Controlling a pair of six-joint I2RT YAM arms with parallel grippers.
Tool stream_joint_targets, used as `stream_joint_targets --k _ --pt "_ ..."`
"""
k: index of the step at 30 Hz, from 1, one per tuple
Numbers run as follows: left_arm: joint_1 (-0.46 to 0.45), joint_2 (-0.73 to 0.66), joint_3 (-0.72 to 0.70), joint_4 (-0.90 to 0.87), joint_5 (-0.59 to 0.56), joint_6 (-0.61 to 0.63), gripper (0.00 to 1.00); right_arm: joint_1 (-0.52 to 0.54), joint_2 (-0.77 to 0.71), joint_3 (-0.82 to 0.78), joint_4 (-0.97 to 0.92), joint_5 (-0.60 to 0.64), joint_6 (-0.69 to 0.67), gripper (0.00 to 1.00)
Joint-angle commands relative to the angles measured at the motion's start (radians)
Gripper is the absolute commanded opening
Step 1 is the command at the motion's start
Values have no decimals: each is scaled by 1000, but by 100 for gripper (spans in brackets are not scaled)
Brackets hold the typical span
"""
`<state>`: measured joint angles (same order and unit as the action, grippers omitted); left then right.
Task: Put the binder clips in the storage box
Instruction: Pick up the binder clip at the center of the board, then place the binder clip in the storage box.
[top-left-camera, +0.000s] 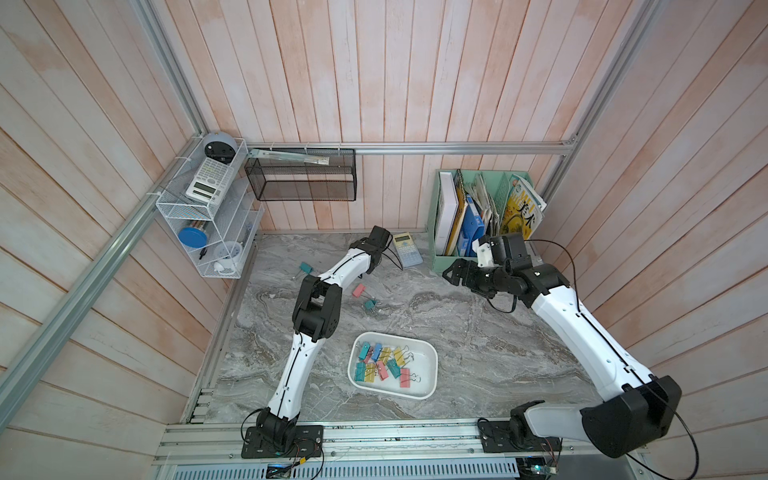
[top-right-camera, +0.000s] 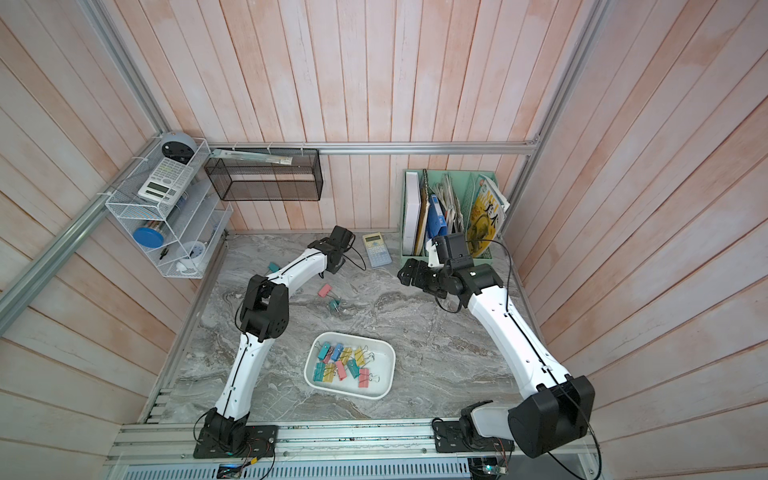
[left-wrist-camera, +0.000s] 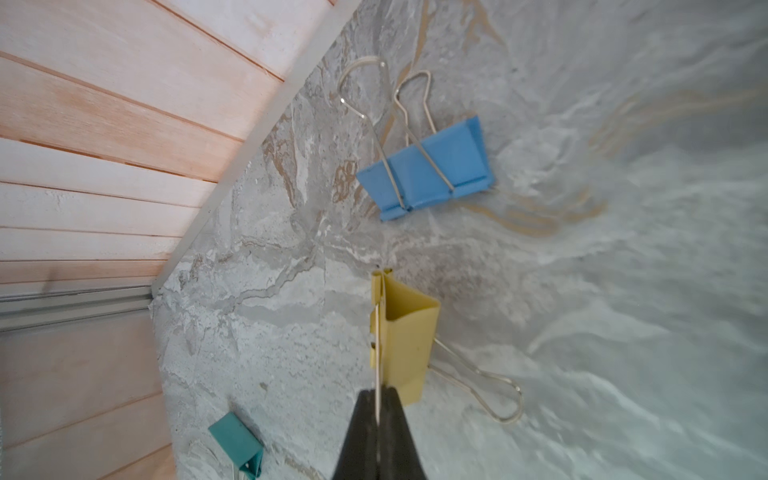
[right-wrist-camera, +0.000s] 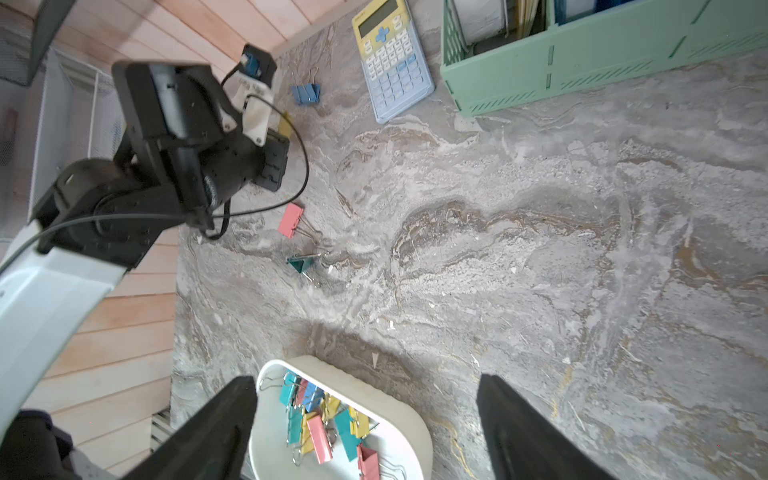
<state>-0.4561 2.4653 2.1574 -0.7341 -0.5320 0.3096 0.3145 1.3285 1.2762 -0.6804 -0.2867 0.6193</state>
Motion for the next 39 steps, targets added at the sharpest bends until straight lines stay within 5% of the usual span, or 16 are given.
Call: stream_joint_targets --k 1,7,14,20,26,30,39 --pt "-14 -141 14 -162 110 -92 0 -50 -22 -74 147 -21 120 92" --pt "-73 -295 99 -448 289 -374 0 -80 -29 -178 329 -12 232 98" --pt "-219 -460 121 -621 475 -649 0 -86 -17 -203 324 65 307 98" --pt "-388 -625 -202 -565 583 -666 0 -138 -132 -283 228 310 298 98" --pt "-479 -705 -482 -339 723 -731 0 -179 -191 -370 251 317 301 98" --pt "-503 -646 -512 -262 794 -736 0 -181 -180 -351 209 299 260 98" --pt "-515 -510 -545 -233 761 -692 0 -184 -233 -318 139 347 150 98"
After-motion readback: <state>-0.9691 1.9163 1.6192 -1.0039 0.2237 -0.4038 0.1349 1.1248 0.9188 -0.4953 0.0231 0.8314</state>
